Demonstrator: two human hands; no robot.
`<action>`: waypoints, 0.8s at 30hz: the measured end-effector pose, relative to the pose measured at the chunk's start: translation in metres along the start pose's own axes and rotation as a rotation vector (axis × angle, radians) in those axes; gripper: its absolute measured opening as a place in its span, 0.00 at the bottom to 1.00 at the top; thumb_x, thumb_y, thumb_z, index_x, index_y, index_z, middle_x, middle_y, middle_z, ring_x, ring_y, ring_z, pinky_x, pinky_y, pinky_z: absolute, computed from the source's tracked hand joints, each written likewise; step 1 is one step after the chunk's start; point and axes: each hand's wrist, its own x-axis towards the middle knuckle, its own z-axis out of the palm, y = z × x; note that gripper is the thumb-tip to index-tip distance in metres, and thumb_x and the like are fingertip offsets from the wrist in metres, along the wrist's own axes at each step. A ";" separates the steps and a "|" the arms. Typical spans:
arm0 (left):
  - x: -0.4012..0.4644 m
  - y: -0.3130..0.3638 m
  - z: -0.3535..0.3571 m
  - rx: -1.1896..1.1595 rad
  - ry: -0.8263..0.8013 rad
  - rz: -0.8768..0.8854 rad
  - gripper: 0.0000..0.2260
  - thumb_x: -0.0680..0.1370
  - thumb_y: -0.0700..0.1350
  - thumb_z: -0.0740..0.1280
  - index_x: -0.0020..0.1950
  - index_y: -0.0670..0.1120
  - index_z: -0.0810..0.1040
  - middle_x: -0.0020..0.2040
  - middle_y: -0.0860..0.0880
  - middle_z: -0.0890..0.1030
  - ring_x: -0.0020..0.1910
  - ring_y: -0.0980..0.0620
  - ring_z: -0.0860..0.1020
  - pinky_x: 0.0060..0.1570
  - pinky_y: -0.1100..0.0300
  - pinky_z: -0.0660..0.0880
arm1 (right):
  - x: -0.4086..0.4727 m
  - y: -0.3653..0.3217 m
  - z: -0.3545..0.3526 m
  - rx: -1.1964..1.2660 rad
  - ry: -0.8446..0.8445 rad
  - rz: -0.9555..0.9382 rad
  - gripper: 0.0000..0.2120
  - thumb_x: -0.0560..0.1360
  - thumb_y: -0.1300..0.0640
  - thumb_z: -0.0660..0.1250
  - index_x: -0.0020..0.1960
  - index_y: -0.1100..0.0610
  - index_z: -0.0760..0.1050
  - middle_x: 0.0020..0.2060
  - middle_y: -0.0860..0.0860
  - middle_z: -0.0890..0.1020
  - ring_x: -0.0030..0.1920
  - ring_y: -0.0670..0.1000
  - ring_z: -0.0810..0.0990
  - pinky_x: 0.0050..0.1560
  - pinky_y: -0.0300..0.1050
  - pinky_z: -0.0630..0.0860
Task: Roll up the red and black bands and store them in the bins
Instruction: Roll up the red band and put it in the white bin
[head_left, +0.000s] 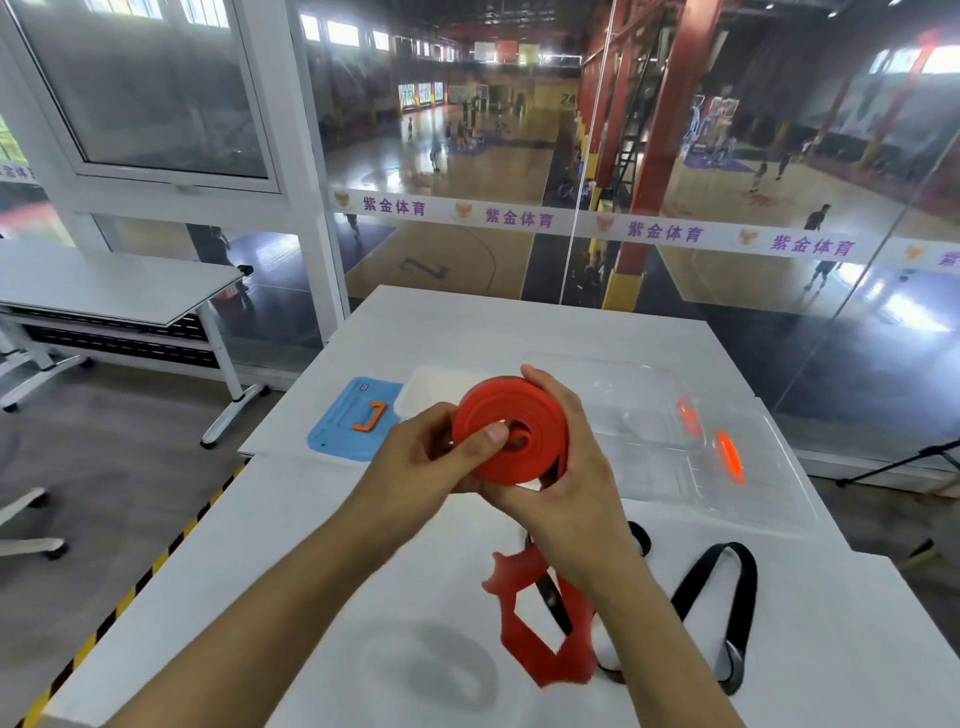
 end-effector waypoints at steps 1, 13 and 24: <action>0.001 0.002 -0.007 0.007 -0.042 -0.006 0.23 0.69 0.60 0.71 0.59 0.50 0.81 0.51 0.53 0.87 0.53 0.53 0.85 0.51 0.57 0.83 | 0.001 0.001 -0.006 -0.041 -0.059 -0.014 0.45 0.66 0.52 0.84 0.74 0.34 0.63 0.68 0.36 0.73 0.68 0.44 0.75 0.65 0.44 0.78; 0.001 0.004 -0.033 0.333 -0.210 0.100 0.19 0.68 0.56 0.76 0.57 0.54 0.82 0.51 0.55 0.87 0.53 0.53 0.85 0.55 0.52 0.83 | -0.004 -0.006 -0.025 -0.266 -0.395 0.057 0.50 0.69 0.54 0.80 0.76 0.26 0.52 0.43 0.44 0.80 0.44 0.45 0.81 0.54 0.43 0.81; 0.010 -0.004 -0.028 0.170 0.118 0.200 0.22 0.68 0.59 0.72 0.59 0.53 0.81 0.52 0.53 0.86 0.55 0.48 0.84 0.51 0.60 0.82 | -0.010 0.009 -0.016 -0.064 -0.268 0.088 0.35 0.82 0.66 0.60 0.74 0.30 0.61 0.39 0.54 0.73 0.35 0.50 0.74 0.44 0.48 0.79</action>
